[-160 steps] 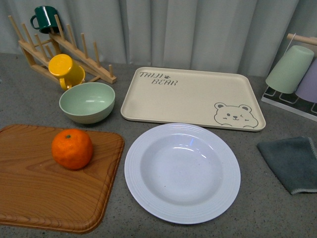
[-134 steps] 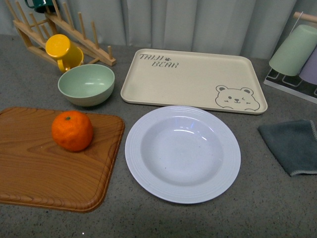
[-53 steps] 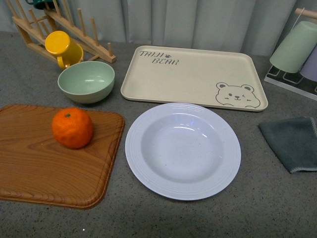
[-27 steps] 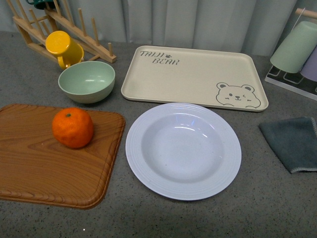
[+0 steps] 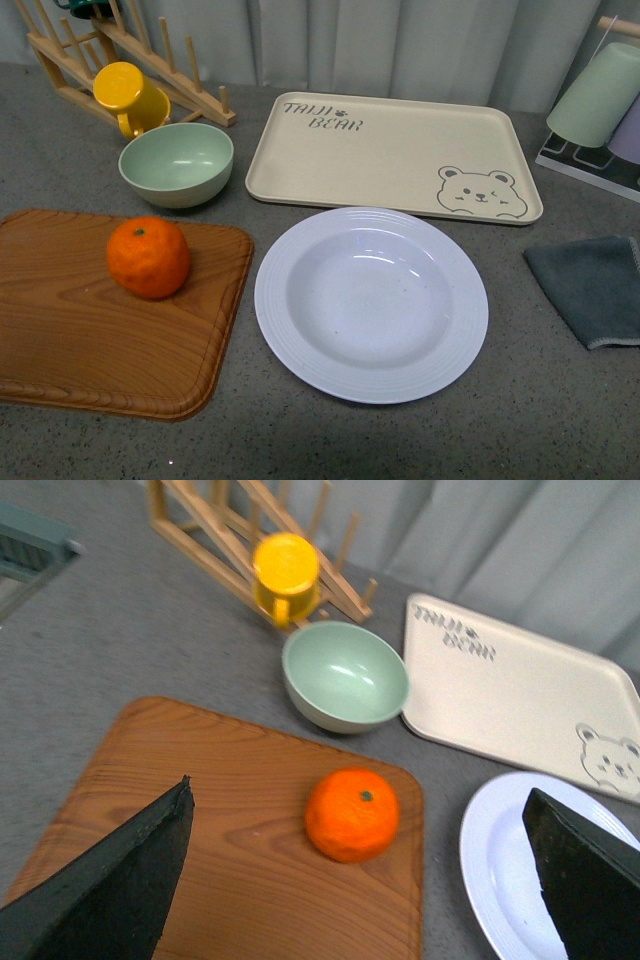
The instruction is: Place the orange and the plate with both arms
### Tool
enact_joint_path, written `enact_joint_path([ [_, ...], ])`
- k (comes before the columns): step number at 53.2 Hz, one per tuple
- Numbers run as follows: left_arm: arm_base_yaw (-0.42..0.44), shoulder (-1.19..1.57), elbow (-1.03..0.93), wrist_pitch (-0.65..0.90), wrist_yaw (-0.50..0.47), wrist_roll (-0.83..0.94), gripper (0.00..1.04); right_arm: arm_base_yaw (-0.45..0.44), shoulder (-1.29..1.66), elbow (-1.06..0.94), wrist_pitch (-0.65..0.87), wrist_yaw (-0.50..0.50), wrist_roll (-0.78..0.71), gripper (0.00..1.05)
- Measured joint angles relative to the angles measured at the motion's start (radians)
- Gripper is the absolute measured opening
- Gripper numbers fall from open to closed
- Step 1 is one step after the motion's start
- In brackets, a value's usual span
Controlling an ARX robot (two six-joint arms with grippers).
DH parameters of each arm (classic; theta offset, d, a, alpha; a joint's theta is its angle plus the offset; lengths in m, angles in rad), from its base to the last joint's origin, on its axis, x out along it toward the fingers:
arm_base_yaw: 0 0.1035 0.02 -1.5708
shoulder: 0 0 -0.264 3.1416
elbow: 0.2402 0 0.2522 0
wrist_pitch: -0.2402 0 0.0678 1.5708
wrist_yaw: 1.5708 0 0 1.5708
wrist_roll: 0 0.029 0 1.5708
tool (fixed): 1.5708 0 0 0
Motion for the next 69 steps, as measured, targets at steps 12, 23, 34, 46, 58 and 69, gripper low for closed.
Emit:
enact_joint_path([
  [12,-0.066,0.473,0.142,0.109,0.034,0.01,0.98,0.0,0.0,0.0,0.0,0.0,0.0,0.96],
  [23,-0.087,0.698,0.225,0.113,0.072,0.027,0.98,0.0,0.0,0.0,0.0,0.0,0.0,0.96],
  [34,-0.086,0.8,0.281,0.12,0.093,0.028,0.98,0.0,0.0,0.0,0.0,0.0,0.0,0.96],
  [46,-0.079,0.887,0.355,0.121,0.096,0.024,0.98,0.0,0.0,0.0,0.0,0.0,0.0,0.96],
  [58,-0.078,0.972,0.425,0.119,0.101,0.025,0.98,0.0,0.0,0.0,0.0,0.0,0.0,0.96],
  [69,-0.08,1.043,0.486,0.104,0.103,0.025,0.98,0.0,0.0,0.0,0.0,0.0,0.0,0.96],
])
